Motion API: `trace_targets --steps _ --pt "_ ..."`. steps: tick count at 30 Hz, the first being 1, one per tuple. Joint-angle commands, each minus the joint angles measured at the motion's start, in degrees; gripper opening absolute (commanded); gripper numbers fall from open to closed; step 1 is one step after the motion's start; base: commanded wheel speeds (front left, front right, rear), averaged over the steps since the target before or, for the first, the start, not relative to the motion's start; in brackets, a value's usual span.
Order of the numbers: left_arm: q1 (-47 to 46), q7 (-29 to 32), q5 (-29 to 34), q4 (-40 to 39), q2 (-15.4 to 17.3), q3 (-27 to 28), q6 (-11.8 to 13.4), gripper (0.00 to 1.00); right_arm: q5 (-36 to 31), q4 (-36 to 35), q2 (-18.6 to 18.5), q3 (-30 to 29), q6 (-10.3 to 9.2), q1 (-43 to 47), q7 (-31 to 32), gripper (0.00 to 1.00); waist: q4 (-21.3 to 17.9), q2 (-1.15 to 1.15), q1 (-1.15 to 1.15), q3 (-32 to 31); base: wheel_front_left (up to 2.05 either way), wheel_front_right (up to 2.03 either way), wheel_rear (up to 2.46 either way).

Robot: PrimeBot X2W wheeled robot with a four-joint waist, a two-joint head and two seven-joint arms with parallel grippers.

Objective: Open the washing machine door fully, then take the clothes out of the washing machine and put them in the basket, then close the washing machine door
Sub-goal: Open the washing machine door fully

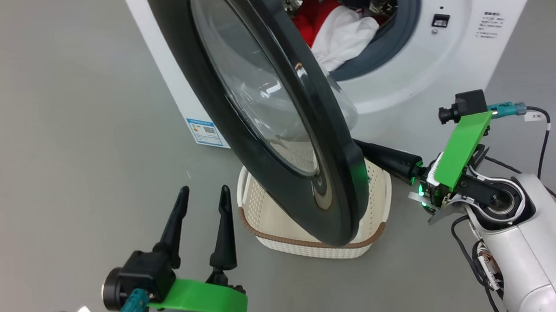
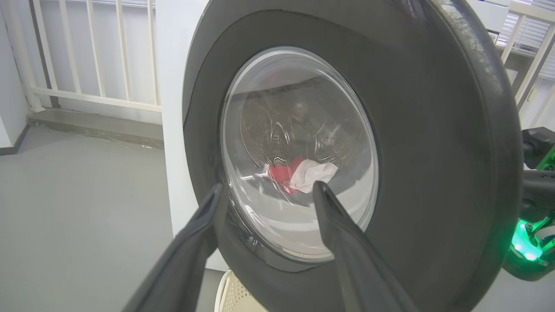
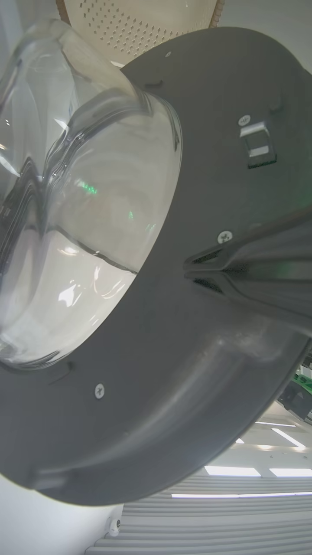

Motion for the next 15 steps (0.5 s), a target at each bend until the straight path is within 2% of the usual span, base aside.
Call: trace_targets --steps 1,15 --pt "-0.22 -0.44 0.52 -1.61 0.61 2.15 -0.13 1.00 0.46 -2.20 0.99 1.62 0.44 -0.15 -0.27 0.00 0.91 0.00 0.00 -0.49 0.00 0.00 0.00" --pt "0.75 -0.44 0.49 -2.00 0.61 2.61 -0.14 1.00 2.41 -2.61 0.99 5.90 0.44 1.53 -1.54 0.00 5.19 0.00 0.00 -1.44 0.00 0.00 0.00"
